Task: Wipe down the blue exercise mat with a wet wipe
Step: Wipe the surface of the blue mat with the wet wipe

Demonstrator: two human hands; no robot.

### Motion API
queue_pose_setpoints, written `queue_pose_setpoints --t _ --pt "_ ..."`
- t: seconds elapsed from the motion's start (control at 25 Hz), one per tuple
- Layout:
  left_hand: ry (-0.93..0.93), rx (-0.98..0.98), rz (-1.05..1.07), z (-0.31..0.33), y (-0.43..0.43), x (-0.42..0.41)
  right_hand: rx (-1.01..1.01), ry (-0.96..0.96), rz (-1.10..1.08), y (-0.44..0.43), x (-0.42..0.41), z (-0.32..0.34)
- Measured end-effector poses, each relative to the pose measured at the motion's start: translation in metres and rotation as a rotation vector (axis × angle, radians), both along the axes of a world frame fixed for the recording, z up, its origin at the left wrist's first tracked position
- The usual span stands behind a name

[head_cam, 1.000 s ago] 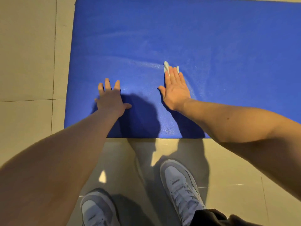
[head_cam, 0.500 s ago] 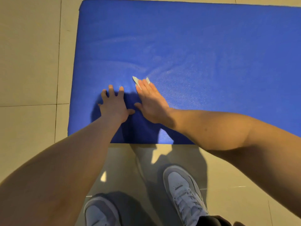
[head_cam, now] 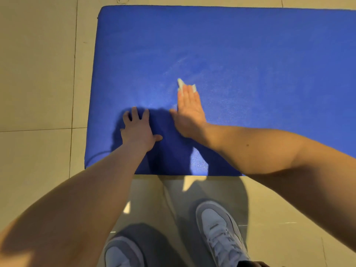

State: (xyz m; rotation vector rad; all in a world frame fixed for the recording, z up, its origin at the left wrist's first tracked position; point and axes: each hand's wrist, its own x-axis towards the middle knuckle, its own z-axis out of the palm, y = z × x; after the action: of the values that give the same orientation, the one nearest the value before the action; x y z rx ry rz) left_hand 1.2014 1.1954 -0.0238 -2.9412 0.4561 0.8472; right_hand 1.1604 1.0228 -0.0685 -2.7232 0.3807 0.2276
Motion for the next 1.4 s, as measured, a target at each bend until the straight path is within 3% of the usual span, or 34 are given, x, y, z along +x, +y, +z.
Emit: queue_pose_setpoints --t 0.08,0.24,0.52,0.64,0.8,1.04,1.16,1.28,1.4 --pt "0.013 0.006 0.009 0.002 -0.002 0.0 -0.021 -0.065 0.137 0.02 0.0 0.004" --pt "0.044 0.058 0.007 0.008 -0.012 0.011 -0.256 -0.054 0.345 0.004 -0.004 0.005" --pt "-0.177 0.018 -0.072 0.004 -0.038 0.068 -0.306 0.006 0.335 -0.002 -0.022 0.007" --pt "0.012 0.085 -0.062 0.001 -0.043 0.089 -0.238 0.078 0.427 -0.006 -0.023 0.004" --pt "0.064 0.131 -0.073 0.002 -0.046 0.098 -0.087 0.214 0.314 -0.009 -0.013 0.008" --pt "0.037 0.098 -0.072 -0.004 -0.044 0.098 0.084 -0.012 0.168 0.01 0.007 -0.003" --pt "0.062 0.125 -0.075 -0.002 -0.044 0.099 -0.056 0.036 0.197 -0.024 0.016 -0.005" --pt "0.054 0.133 -0.086 -0.003 -0.043 0.099 -0.124 0.097 -0.047 -0.075 0.027 0.002" --pt "0.043 0.119 -0.081 -0.004 -0.042 0.099 -0.154 0.195 -0.199 -0.066 0.042 0.004"
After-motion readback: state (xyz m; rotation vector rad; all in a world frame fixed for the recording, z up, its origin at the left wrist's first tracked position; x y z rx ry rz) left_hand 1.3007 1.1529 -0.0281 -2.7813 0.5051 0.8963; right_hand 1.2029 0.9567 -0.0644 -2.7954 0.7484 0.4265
